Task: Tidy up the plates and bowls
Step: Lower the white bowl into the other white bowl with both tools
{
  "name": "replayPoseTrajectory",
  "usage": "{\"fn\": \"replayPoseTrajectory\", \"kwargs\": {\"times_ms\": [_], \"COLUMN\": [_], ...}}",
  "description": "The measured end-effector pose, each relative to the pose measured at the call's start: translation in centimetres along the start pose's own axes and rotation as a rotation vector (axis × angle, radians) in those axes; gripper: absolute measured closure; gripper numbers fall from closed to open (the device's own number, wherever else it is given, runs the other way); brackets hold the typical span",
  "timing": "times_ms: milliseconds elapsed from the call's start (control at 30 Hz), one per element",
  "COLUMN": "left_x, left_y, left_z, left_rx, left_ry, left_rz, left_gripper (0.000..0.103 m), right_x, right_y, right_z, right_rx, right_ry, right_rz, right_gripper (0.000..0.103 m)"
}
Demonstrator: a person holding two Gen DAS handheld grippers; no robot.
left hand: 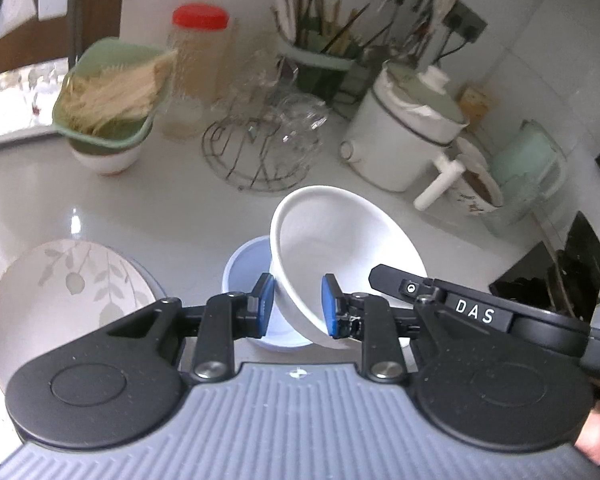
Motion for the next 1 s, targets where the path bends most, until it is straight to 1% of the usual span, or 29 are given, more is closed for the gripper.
{"fn": "replayPoseTrajectory", "kwargs": {"times_ms": [100, 300, 433, 567, 667, 767, 833, 933, 1000], "left_x": [-0.4, -1.4, -2.0, -2.5, -2.5, -2.4, -2.1, -1.3, -0.5], "left_y": [0.9, 2.5, 2.9, 3.3, 3.3, 3.6, 4.0, 4.5, 4.7], "left_z": [-1.3, -3.9, -5.0, -5.9, -6.4, -6.7, -6.4, -5.6, -4.9], "left_rx": [0.015, 0.037, 0.034, 0.015, 0.017, 0.022, 0.035, 0.055, 0.061], "left_ry": [0.008, 0.023, 0.025, 0.022, 0.021, 0.024, 0.028, 0.016, 0.010], "left_rz": [0.010, 0.017, -0.002, 0.004, -0.021, -0.022, -0.016, -0.015, -0.012], "left_gripper": [0.074, 0.074, 0.074, 0.074, 0.074, 0.074, 0.071, 0.063, 0.063], "right_x": [-0.7, -1.9, -2.5, -3.0, -3.4, -3.6, -3.4, -2.9, -2.4], "right_y": [-0.3, -0.7, -0.7, -1.3, -1.5, -1.4, -1.3, -0.9, -0.5], "right_z": [-1.2, -3.8, -4.7, -5.3, -5.7, -5.8, -5.7, -5.3, -4.8], "right_rx": [-0.004, -0.013, -0.020, -0.029, -0.035, -0.040, -0.045, -0.039, -0.041], "right_ry": [0.026, 0.049, 0.032, 0.017, 0.018, 0.014, 0.004, 0.001, -0.004], "right_rz": [0.001, 0.033, 0.076, 0.078, 0.081, 0.089, 0.090, 0.081, 0.089], "right_gripper": [0.087, 0.087, 0.086, 0.085, 0.085, 0.085, 0.085, 0.085, 0.084]}}
Point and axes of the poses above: each gripper's, at about its wrist camera, not at the fingertips, and z roughly against the way its jaws point, y to its left, x to its top, the point moved 8 cm from there along -z, roughly the way its jaws point, and after that the axes turned 12 degrees about -y, right-handed, at the moved point
